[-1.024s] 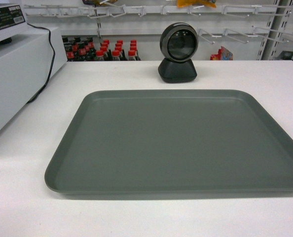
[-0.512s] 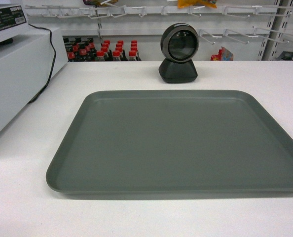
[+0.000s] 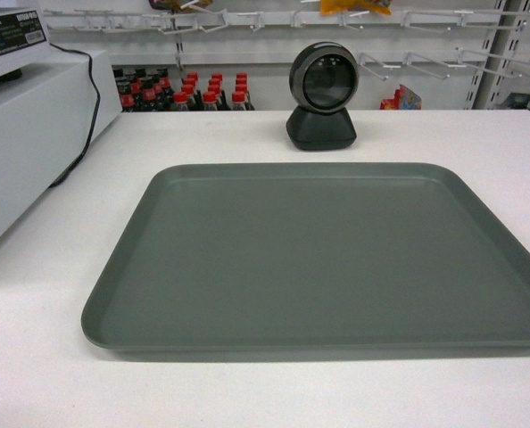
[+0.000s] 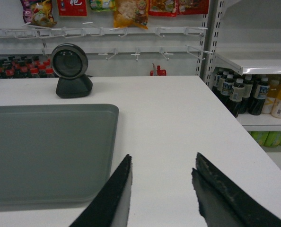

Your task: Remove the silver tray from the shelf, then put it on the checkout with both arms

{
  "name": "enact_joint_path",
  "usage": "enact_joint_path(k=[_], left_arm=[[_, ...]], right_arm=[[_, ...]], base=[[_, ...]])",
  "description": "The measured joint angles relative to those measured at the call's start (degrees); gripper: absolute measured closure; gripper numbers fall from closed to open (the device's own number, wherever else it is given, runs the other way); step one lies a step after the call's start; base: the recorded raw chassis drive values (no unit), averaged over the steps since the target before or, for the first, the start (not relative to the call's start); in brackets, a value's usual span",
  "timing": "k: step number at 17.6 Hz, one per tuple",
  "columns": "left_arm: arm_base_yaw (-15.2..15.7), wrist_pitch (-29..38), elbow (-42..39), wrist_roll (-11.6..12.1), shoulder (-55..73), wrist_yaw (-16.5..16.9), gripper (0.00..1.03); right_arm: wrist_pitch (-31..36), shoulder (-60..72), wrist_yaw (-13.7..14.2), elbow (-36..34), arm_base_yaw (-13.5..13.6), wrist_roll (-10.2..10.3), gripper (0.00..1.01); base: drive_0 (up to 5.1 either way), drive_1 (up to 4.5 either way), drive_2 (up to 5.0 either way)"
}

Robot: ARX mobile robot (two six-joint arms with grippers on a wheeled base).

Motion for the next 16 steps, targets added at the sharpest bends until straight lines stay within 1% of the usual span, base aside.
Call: enact_joint_path(k=[2, 3, 5, 6, 7, 13, 14, 16], left_arm=[[0.0, 0.0, 0.0, 0.0, 0.0, 0.0, 0.48], [0.0, 0.0, 0.0, 0.0, 0.0, 0.0, 0.34], [0.0, 0.0, 0.0, 0.0, 0.0, 0.0, 0.11], [0.0, 0.0, 0.0, 0.1, 0.0, 0.0, 0.03], [0.0, 0.0, 0.0, 0.0, 0.0, 0.0, 0.06], [0.0, 0.0, 0.0, 0.0, 0.0, 0.0, 0.05], [0.0, 0.0, 0.0, 0.0, 0.0, 0.0, 0.05], [0.0, -0.1, 0.0, 0.0, 0.0, 0.0, 0.05]], right_arm=[[0.0, 0.0, 0.0, 0.0, 0.0, 0.0, 0.37], [0.0, 0.0, 0.0, 0.0, 0.0, 0.0, 0.23], [0.0, 0.0, 0.0, 0.0, 0.0, 0.0, 0.01], [0.0, 0.0, 0.0, 0.0, 0.0, 0.0, 0.04], [0.0, 0.0, 0.0, 0.0, 0.0, 0.0, 0.03], [0.0, 0.0, 0.0, 0.0, 0.0, 0.0, 0.03], [0.0, 0.0, 0.0, 0.0, 0.0, 0.0, 0.03], [-0.1, 0.0, 0.0, 0.0, 0.0, 0.0, 0.03]], base=[[0.0, 0.00, 0.0], [0.0, 0.00, 0.0], [0.0, 0.00, 0.0], [0.0, 0.00, 0.0], [0.0, 0.00, 0.0], [0.0, 0.00, 0.0], [0.0, -1.08, 1.0], [0.0, -4.10, 4.1]])
